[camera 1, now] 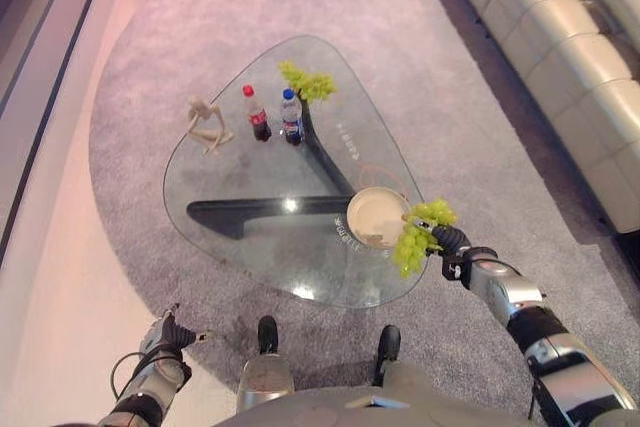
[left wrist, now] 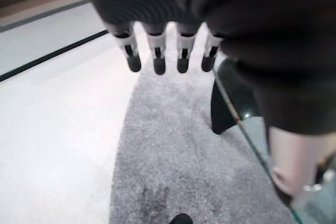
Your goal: Pick up fruits into the plate
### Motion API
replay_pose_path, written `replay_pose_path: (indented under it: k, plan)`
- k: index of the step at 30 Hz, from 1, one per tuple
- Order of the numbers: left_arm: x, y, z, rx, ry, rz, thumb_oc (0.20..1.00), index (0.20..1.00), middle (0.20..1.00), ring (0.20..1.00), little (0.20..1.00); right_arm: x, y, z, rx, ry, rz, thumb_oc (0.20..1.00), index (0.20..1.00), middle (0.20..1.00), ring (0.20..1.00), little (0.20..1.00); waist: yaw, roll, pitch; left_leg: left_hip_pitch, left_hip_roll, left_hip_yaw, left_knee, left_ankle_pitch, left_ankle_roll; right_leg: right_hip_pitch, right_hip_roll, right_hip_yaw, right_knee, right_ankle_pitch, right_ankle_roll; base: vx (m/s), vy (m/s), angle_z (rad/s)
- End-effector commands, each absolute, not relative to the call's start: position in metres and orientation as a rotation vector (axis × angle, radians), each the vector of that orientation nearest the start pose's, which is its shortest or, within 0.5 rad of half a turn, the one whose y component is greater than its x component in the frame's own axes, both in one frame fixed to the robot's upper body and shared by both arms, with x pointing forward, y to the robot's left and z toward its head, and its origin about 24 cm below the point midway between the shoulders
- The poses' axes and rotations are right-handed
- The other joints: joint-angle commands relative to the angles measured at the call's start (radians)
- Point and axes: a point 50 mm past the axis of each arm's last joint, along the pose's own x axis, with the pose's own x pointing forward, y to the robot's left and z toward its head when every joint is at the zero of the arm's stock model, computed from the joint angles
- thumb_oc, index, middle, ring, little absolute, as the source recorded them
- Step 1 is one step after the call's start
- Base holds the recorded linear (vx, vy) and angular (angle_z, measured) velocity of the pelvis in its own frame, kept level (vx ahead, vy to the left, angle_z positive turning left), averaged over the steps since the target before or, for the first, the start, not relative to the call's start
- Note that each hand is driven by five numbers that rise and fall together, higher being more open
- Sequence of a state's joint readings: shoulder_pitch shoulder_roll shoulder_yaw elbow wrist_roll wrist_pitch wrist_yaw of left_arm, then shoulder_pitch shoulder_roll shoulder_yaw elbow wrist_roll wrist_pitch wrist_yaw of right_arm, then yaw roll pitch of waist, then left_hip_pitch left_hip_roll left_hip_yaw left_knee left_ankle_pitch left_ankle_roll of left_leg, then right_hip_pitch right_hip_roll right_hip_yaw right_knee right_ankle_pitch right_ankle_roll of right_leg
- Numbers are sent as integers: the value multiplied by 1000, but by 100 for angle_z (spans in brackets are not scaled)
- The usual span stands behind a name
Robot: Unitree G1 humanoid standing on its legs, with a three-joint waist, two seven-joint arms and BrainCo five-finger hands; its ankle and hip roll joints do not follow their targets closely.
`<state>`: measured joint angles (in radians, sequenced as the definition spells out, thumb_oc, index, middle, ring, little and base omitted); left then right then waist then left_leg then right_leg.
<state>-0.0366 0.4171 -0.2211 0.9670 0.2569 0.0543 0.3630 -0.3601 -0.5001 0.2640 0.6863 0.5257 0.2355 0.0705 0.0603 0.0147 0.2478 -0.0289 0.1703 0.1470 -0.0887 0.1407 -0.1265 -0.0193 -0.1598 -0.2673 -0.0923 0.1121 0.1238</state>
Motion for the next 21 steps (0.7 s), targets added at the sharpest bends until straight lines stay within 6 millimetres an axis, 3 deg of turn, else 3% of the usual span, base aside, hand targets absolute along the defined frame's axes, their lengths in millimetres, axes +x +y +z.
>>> replay_pose_path:
  k: [1,9,13,21]
  plan:
    - [184,297,-95,905,792,292,1000,1000,1000,1000,1000,329,-241,28,-125,403,3,200,200,200,200,200,23,-26,58,-32,-56,-32,42,-103,38,-3,-22,-5,88,-92,-1,-14,-5,9]
    - [183,295,-96,894,782,271,1000,1000,1000,1000,1000,337,-282,45,-317,392,-121,200,200,200,200,200,65,11,121,-87,-86,-82,67,-102,50,-47,-19,-18,147,-118,-16,-1,15,9]
    - [188,295,-93,886,774,269,1000,1000,1000,1000,1000,349,-288,71,-450,321,-144,200,200,200,200,200,78,27,167,-131,-100,-96,100,-101,53,-86,-17,-21,186,-128,-25,-40,26,15]
    - [200,293,-85,883,712,275,1000,1000,1000,1000,1000,363,-287,105,-599,218,-149,200,200,200,200,200,98,25,242,-193,-122,-104,148,-106,63,-145,-13,-31,238,-136,-31,-19,-11,5]
